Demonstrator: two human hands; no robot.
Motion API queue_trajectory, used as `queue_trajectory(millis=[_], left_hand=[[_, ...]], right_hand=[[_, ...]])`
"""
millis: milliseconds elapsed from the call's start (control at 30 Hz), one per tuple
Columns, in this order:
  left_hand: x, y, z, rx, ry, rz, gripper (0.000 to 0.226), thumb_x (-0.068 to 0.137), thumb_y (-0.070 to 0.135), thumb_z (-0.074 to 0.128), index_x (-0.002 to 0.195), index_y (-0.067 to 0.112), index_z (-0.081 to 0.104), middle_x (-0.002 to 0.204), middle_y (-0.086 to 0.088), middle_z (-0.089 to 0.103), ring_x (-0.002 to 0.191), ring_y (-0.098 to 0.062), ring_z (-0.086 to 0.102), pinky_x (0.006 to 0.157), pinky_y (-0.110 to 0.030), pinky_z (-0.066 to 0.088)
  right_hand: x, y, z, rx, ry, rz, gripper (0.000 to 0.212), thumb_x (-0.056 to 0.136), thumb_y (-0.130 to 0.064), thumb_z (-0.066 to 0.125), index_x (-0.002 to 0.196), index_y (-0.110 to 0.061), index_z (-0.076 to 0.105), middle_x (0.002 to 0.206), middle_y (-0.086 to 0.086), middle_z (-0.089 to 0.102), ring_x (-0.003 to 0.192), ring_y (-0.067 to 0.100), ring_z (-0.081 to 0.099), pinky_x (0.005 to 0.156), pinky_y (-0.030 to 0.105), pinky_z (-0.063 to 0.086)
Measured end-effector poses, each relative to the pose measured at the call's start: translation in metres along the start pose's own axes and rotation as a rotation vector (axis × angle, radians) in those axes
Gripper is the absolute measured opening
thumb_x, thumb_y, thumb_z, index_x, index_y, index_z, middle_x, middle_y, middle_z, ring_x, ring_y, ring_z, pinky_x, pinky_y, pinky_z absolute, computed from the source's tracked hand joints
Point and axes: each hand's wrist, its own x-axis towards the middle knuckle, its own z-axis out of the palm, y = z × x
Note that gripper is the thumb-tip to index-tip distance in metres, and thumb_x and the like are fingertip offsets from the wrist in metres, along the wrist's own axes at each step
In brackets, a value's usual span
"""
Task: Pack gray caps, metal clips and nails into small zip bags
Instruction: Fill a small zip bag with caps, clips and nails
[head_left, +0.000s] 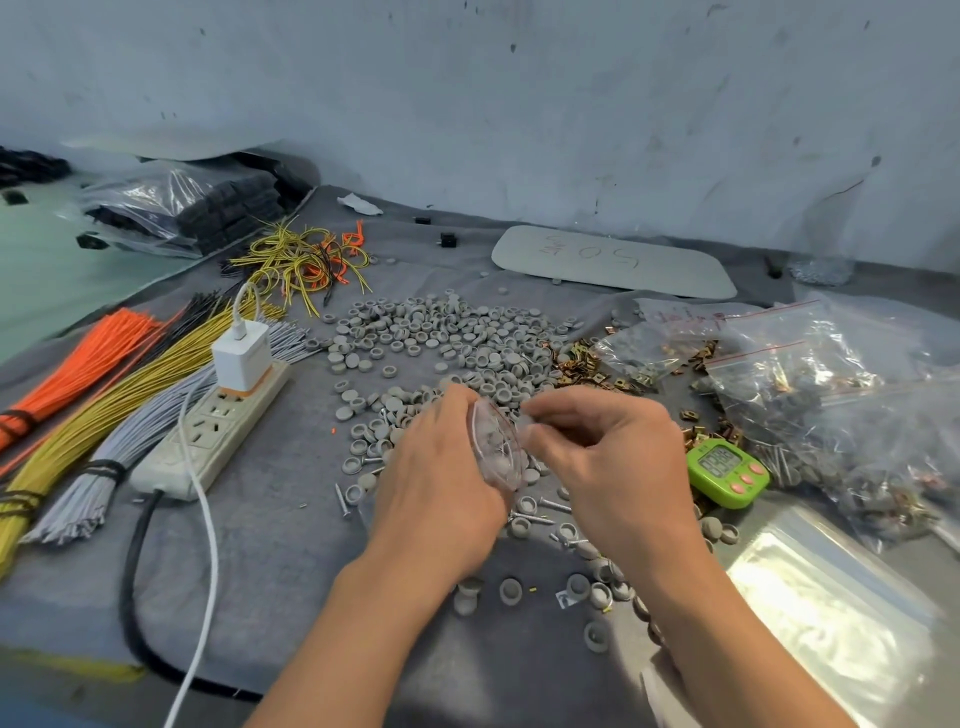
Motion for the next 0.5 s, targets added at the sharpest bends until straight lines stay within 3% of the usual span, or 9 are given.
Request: queue_trajectory(millis=[133, 267, 367, 500], left_hand=[[-0.002, 0.004, 0.003, -0.037, -0.075, 0.078, 0.041, 0.076, 0.029, 0.071, 0.092, 0.042, 0.036, 0.086, 0.015, 0.052, 0.077, -0.007, 0.048, 0.056, -0.021, 0.029], [-0.002, 0.007, 0.004, -0.110, -0.062, 0.093, 0.027, 0.077, 0.031, 0.062, 0.092, 0.038, 0.040, 0.079, 0.014, 0.054, 0.076, -0.003, 0.051, 0.053, -0.020, 0.030], [-0.001, 0.005, 0.001, -0.130, -0.037, 0.082, 0.029, 0.079, 0.029, 0.065, 0.091, 0.038, 0.040, 0.077, 0.014, 0.056, 0.072, -0.001, 0.051, 0.053, -0.022, 0.029], [0.003, 0.000, -0.010, -0.176, 0.032, -0.018, 0.043, 0.072, 0.034, 0.080, 0.094, 0.042, 0.044, 0.086, 0.014, 0.061, 0.077, -0.003, 0.057, 0.060, -0.030, 0.042]], right_hand=[[-0.006, 0.000, 0.010, -0.032, -0.060, -0.056, 0.040, 0.081, -0.002, 0.080, 0.068, -0.040, 0.077, 0.071, -0.021, 0.074, 0.065, -0.002, 0.068, 0.061, 0.012, 0.052], [-0.002, 0.003, 0.015, -0.106, -0.135, -0.083, 0.022, 0.088, -0.014, 0.072, 0.076, -0.032, 0.075, 0.061, -0.015, 0.066, 0.055, 0.001, 0.055, 0.054, 0.018, 0.044], [0.000, 0.005, 0.016, -0.206, -0.219, -0.113, 0.026, 0.094, -0.027, 0.064, 0.069, -0.030, 0.068, 0.059, -0.012, 0.060, 0.054, 0.005, 0.049, 0.055, 0.030, 0.042], [0.003, -0.001, 0.009, -0.093, 0.020, -0.025, 0.017, 0.091, -0.020, 0.074, 0.086, -0.034, 0.082, 0.074, -0.025, 0.073, 0.069, 0.000, 0.068, 0.058, 0.014, 0.049]])
